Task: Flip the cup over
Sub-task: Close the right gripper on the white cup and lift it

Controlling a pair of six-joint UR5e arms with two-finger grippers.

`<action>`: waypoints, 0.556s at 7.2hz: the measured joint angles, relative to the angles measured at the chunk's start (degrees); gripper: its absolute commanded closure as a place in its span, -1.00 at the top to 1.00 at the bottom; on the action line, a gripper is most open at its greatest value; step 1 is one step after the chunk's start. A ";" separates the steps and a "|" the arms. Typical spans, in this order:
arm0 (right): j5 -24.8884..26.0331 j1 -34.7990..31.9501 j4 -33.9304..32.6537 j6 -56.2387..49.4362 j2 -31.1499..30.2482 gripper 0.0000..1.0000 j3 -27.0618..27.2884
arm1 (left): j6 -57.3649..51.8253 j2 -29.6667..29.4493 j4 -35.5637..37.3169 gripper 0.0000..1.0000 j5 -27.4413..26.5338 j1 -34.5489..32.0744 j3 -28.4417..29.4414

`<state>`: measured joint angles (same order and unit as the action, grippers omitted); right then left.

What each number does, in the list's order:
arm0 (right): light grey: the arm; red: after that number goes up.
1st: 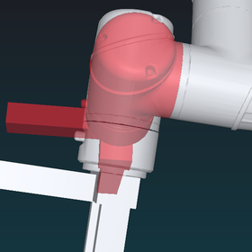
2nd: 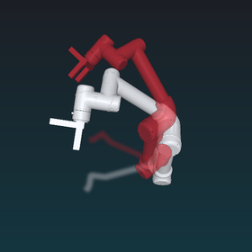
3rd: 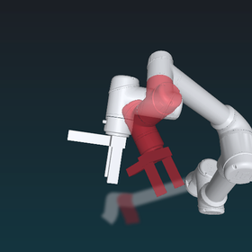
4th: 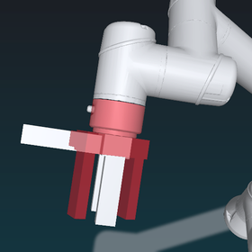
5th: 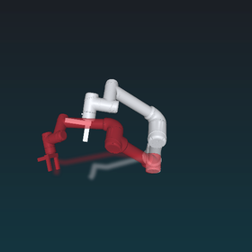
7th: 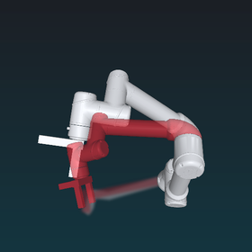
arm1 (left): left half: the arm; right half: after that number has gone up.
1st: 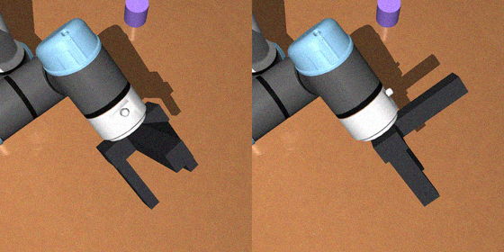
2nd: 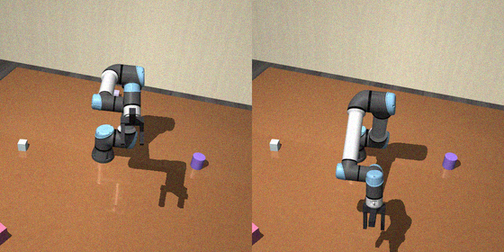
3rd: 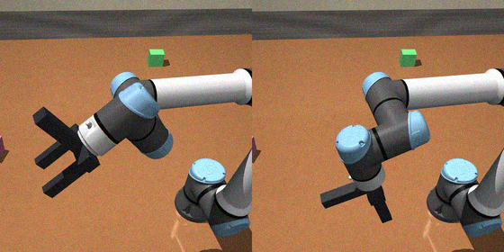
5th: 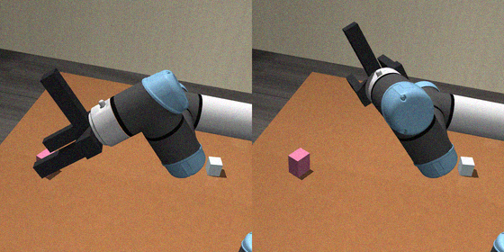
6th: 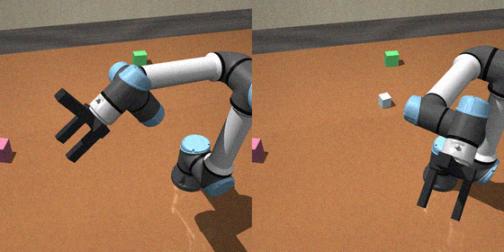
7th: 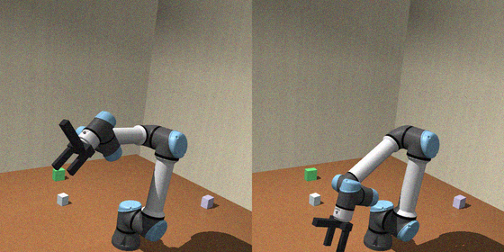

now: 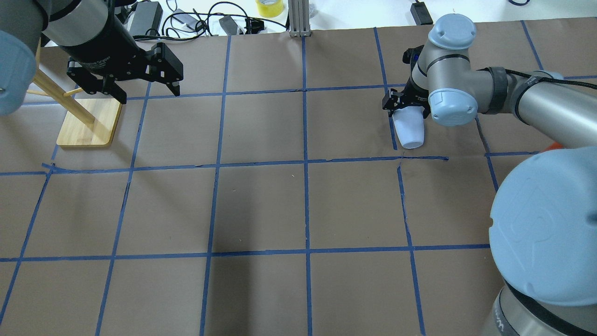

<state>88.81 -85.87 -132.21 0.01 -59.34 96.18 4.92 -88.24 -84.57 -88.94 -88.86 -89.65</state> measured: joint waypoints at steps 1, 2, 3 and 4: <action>0.06 0.00 -0.06 -1.05 0.32 0.96 0.34 | 0.00 0.00 -0.01 1.00 0.00 0.00 0.00; 0.08 0.00 -0.69 -2.35 0.61 0.78 0.95 | 0.00 0.00 0.00 1.00 0.00 0.00 0.00; 0.09 0.00 -1.71 -3.53 0.74 0.27 1.35 | 0.00 0.00 0.01 1.00 0.00 0.00 0.00; 0.09 0.00 -2.28 -4.16 0.77 0.04 1.49 | 0.00 0.00 0.02 1.00 0.00 0.00 0.00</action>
<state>88.90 -85.87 -134.49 -4.15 -58.57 97.67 4.92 -88.24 -84.55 -88.95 -88.86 -89.65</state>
